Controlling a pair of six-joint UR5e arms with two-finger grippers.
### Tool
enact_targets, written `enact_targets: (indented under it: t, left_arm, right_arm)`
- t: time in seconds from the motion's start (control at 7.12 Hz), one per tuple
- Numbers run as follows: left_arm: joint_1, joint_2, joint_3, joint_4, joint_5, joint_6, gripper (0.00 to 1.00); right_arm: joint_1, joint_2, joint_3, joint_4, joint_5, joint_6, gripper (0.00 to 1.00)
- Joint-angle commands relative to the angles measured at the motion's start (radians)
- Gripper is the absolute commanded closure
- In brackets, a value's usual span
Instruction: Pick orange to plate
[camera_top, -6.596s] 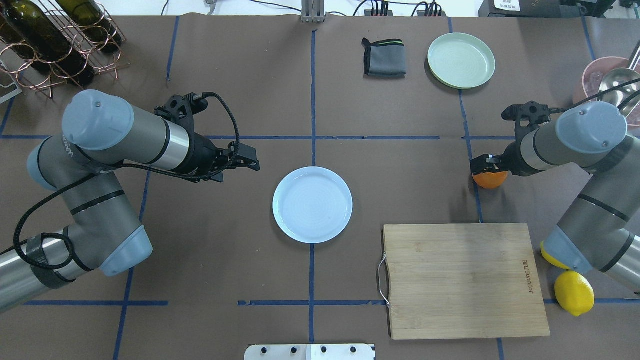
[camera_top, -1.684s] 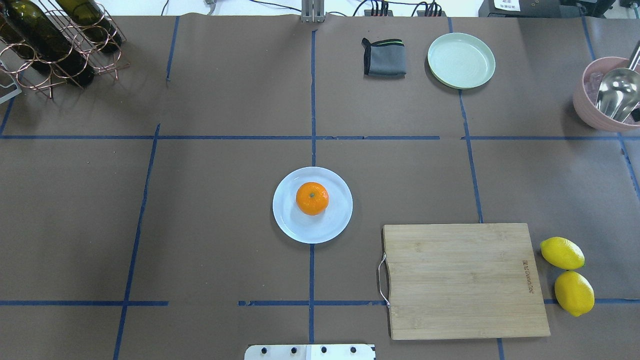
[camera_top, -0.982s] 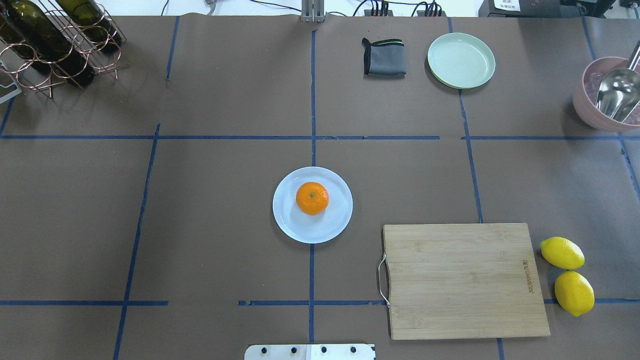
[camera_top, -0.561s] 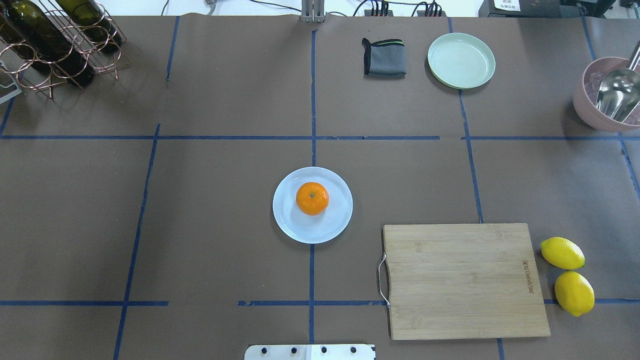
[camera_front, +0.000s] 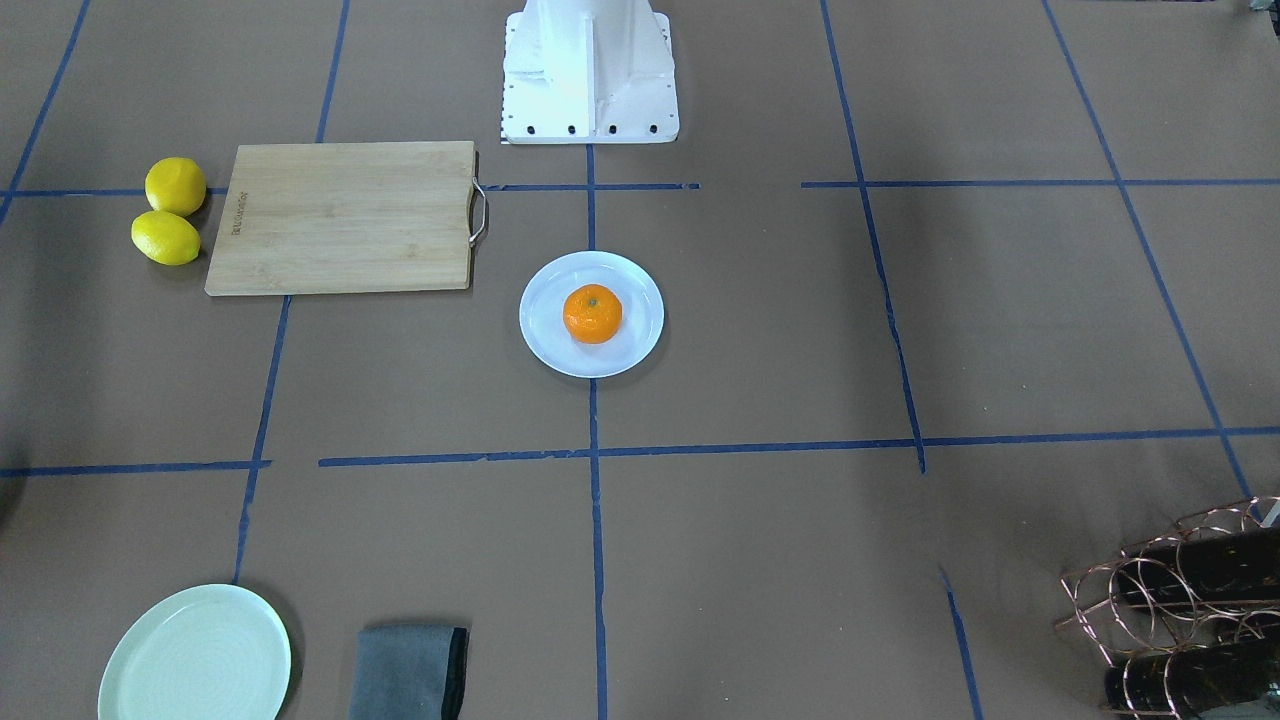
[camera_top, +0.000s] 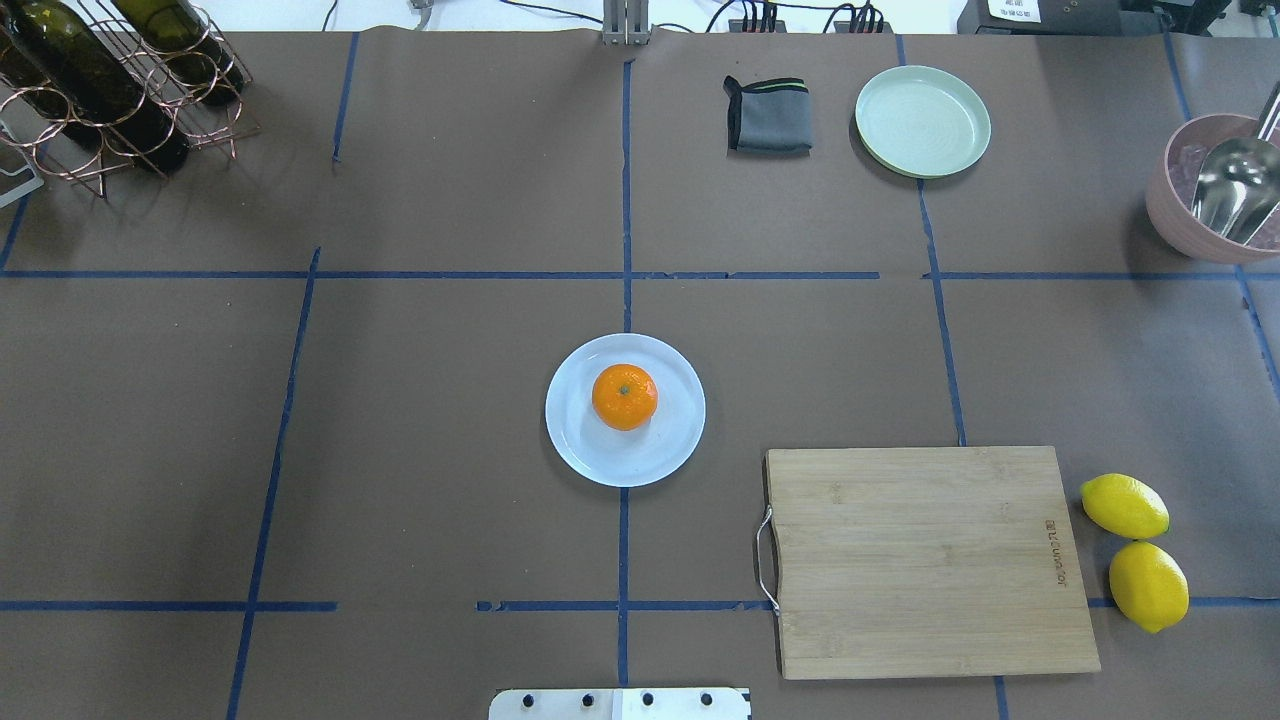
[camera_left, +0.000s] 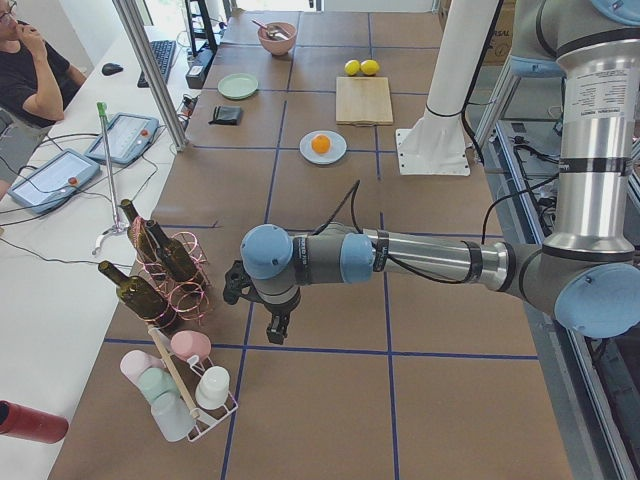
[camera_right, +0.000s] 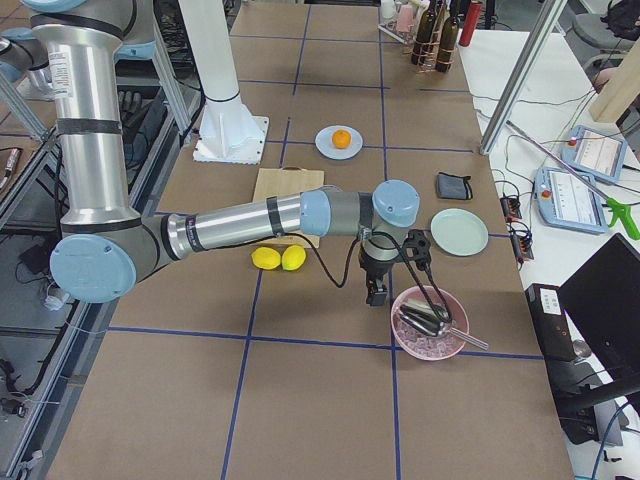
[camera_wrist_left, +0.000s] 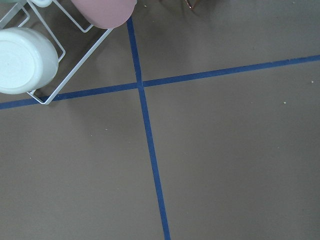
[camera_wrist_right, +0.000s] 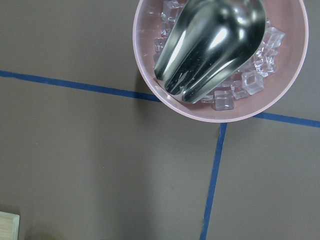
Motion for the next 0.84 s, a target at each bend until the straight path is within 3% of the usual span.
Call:
enact_targets:
  t: [0.0, 0.7]
  left_arm:
    - [0.001, 0.014, 0.003, 0.000, 0.015, 0.000, 0.00]
    - [0.006, 0.024, 0.004, 0.005, 0.017, -0.009, 0.00]
  right_arm:
    - [0.000, -0.001, 0.002, 0.003, -0.002, -0.003, 0.00]
    - [0.000, -0.002, 0.006, 0.003, -0.009, -0.003, 0.00]
